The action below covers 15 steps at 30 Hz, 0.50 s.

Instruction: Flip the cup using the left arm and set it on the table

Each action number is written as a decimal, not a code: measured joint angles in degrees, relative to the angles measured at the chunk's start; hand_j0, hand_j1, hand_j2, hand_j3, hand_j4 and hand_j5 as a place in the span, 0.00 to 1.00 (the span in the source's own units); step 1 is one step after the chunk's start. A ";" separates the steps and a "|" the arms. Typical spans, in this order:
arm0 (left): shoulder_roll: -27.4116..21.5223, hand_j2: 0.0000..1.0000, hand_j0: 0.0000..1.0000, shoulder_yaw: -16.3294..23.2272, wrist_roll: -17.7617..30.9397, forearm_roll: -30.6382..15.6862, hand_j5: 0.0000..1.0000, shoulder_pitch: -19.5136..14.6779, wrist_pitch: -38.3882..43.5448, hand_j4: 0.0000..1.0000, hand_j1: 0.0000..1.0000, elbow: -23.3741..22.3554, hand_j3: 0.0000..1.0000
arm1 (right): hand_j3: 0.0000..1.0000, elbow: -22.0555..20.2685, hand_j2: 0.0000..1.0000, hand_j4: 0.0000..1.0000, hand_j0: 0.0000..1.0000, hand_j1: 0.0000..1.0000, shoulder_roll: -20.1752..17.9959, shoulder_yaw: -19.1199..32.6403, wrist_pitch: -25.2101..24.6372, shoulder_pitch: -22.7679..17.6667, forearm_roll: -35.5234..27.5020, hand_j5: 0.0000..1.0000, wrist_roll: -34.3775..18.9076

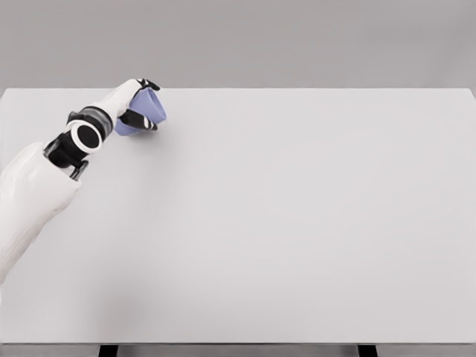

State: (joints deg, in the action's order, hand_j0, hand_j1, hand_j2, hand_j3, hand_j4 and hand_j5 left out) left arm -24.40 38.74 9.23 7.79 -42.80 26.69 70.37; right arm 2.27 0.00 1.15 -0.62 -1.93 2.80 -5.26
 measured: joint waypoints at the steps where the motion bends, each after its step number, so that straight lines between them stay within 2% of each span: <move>1: 0.00 0.78 0.78 -0.29 -0.02 -0.38 0.78 0.00 0.00 0.78 0.78 0.00 0.78 | 1.00 0.00 1.00 1.00 1.00 1.00 0.00 0.00 0.00 0.00 0.00 1.00 0.00; 15: -0.10 0.79 0.79 -3.86 -0.11 -7.92 0.79 -0.26 -0.25 0.79 0.79 1.27 0.79 | 1.00 0.00 1.00 1.00 1.00 1.00 0.00 0.00 0.00 0.00 0.00 1.00 0.00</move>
State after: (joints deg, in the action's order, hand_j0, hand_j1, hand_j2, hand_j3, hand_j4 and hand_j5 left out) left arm -24.50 34.87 9.12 -0.13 -43.07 26.43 71.64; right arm 2.27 0.00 1.15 -0.62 -1.93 2.80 -5.26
